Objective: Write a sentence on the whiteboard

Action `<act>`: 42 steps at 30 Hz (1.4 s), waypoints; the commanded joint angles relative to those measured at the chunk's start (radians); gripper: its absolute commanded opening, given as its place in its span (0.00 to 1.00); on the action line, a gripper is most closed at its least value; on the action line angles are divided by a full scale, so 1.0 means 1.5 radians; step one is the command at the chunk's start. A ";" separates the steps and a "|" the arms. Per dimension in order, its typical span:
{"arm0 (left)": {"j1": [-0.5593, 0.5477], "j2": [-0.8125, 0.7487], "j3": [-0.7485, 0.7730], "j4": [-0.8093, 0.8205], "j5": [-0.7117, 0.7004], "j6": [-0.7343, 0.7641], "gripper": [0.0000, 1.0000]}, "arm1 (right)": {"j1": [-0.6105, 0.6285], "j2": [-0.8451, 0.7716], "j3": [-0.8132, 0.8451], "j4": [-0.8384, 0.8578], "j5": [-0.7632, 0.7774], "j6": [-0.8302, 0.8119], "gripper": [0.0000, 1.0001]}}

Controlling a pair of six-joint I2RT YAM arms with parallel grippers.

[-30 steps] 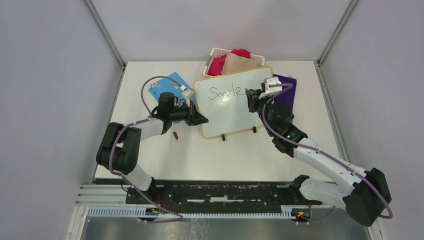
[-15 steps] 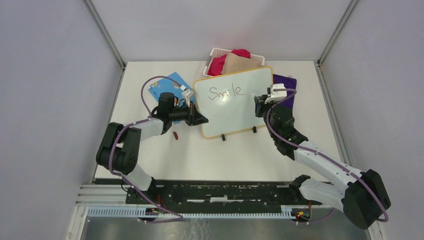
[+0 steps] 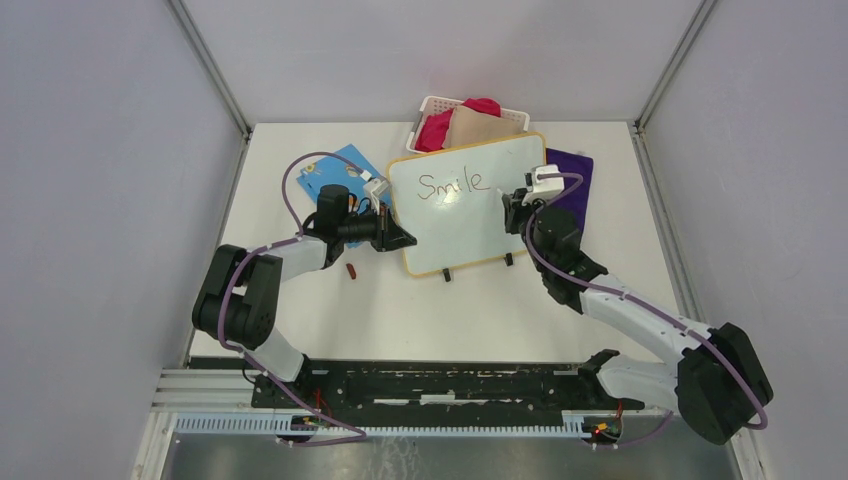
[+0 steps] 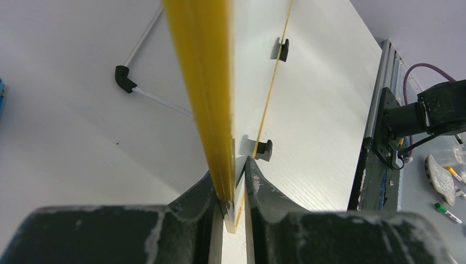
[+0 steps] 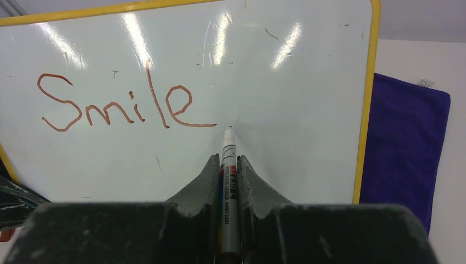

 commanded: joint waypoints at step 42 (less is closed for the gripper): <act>-0.018 0.004 0.004 -0.067 -0.067 0.081 0.02 | 0.076 -0.129 0.042 -0.036 -0.029 -0.005 0.00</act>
